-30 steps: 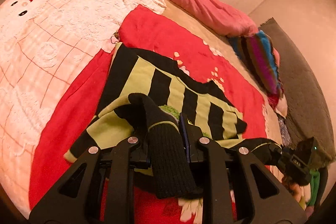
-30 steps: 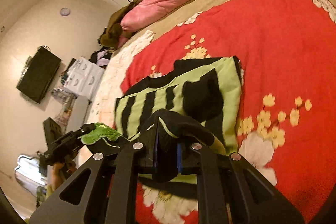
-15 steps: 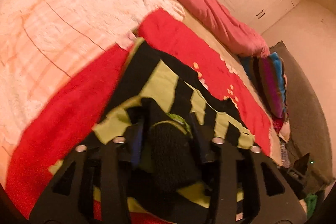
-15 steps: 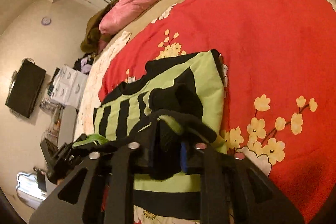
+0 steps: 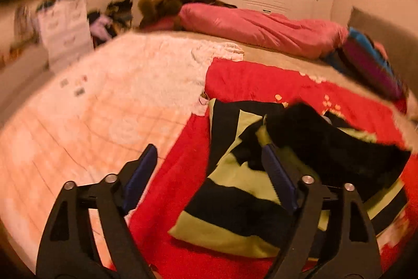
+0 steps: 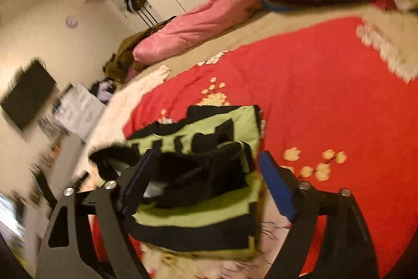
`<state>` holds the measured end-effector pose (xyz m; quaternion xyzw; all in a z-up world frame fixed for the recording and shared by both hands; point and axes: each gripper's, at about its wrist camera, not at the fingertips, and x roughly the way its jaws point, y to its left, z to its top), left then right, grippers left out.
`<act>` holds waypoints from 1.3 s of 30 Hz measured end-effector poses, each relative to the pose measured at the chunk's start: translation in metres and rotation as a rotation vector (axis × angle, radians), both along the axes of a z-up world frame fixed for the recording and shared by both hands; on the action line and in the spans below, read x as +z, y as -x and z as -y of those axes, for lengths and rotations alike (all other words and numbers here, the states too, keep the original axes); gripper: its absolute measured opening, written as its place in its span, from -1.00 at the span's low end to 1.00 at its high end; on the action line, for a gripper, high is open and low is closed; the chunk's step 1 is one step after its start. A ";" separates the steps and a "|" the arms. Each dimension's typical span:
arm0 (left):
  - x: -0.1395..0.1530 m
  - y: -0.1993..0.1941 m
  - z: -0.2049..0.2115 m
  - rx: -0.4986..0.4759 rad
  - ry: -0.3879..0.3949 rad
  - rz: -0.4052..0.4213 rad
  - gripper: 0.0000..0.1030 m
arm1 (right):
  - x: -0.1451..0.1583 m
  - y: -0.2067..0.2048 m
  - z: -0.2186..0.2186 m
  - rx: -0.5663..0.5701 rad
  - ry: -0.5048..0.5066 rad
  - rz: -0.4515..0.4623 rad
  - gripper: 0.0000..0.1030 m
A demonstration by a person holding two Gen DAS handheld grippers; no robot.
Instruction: Fold small clothes
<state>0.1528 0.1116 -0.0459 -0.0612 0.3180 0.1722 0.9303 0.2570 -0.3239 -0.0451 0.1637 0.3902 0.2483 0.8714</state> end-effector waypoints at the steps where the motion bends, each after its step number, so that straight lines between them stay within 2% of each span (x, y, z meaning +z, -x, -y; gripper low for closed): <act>1: -0.001 0.000 0.003 -0.011 -0.025 -0.006 0.49 | 0.000 0.003 -0.002 0.002 0.032 0.013 0.64; 6: -0.007 -0.004 0.011 -0.062 -0.041 -0.017 0.56 | -0.011 0.019 -0.018 0.023 0.241 0.075 0.66; 11: -0.014 -0.008 0.019 -0.095 -0.052 -0.024 0.57 | -0.024 0.013 -0.027 0.026 0.228 0.029 0.66; 14: -0.017 -0.010 0.021 -0.098 -0.052 -0.028 0.57 | -0.020 0.000 -0.036 0.034 0.215 0.037 0.67; 16: -0.020 -0.010 0.023 -0.098 -0.053 -0.032 0.57 | -0.017 -0.011 -0.045 0.047 0.252 0.046 0.66; 17: -0.021 -0.011 0.024 -0.099 -0.054 -0.034 0.57 | -0.017 -0.018 -0.052 0.054 0.291 0.036 0.57; 18: -0.021 -0.011 0.024 -0.101 -0.058 -0.034 0.57 | -0.019 -0.024 -0.057 0.069 0.314 0.020 0.37; 19: -0.021 -0.011 0.024 -0.100 -0.061 -0.033 0.57 | -0.022 -0.033 -0.064 0.103 0.322 -0.006 -0.29; 20: -0.021 -0.011 0.024 -0.100 -0.060 -0.031 0.57 | -0.026 -0.042 -0.070 0.134 0.334 -0.036 -0.83; 21: -0.021 -0.010 0.024 -0.099 -0.057 -0.025 0.57 | -0.027 -0.047 -0.073 0.144 0.343 -0.047 -0.89; 22: -0.020 -0.010 0.024 -0.097 -0.055 -0.018 0.57 | -0.027 -0.054 -0.075 0.141 0.341 -0.048 -0.89; 24: -0.019 -0.008 0.023 -0.094 -0.052 -0.009 0.57 | -0.023 -0.070 -0.070 0.107 0.271 -0.071 -0.89; 26: -0.020 -0.009 0.021 -0.093 -0.044 -0.006 0.57 | -0.023 -0.090 -0.058 0.042 0.159 -0.122 -0.89; 29: -0.023 -0.011 0.020 -0.094 -0.033 -0.016 0.57 | -0.040 -0.116 -0.042 -0.053 0.004 -0.240 -0.83; 30: -0.023 -0.011 0.020 -0.093 -0.031 -0.017 0.57 | -0.045 -0.120 -0.038 -0.080 -0.039 -0.269 -0.73; 32: -0.022 -0.011 0.020 -0.092 -0.028 -0.013 0.57 | -0.057 -0.122 -0.020 -0.153 -0.210 -0.327 -0.02; 34: -0.023 -0.010 0.019 -0.091 -0.024 -0.006 0.57 | -0.054 -0.117 -0.008 -0.196 -0.238 -0.297 0.06; 36: -0.022 -0.010 0.018 -0.088 -0.017 -0.002 0.57 | -0.047 -0.110 -0.003 -0.187 -0.203 -0.241 0.09; 38: -0.022 -0.011 0.018 -0.089 -0.014 0.000 0.57 | -0.039 -0.101 -0.002 -0.143 -0.141 -0.176 0.32; 39: -0.022 -0.011 0.018 -0.091 -0.013 0.001 0.57 | -0.035 -0.096 -0.002 -0.111 -0.100 -0.139 0.35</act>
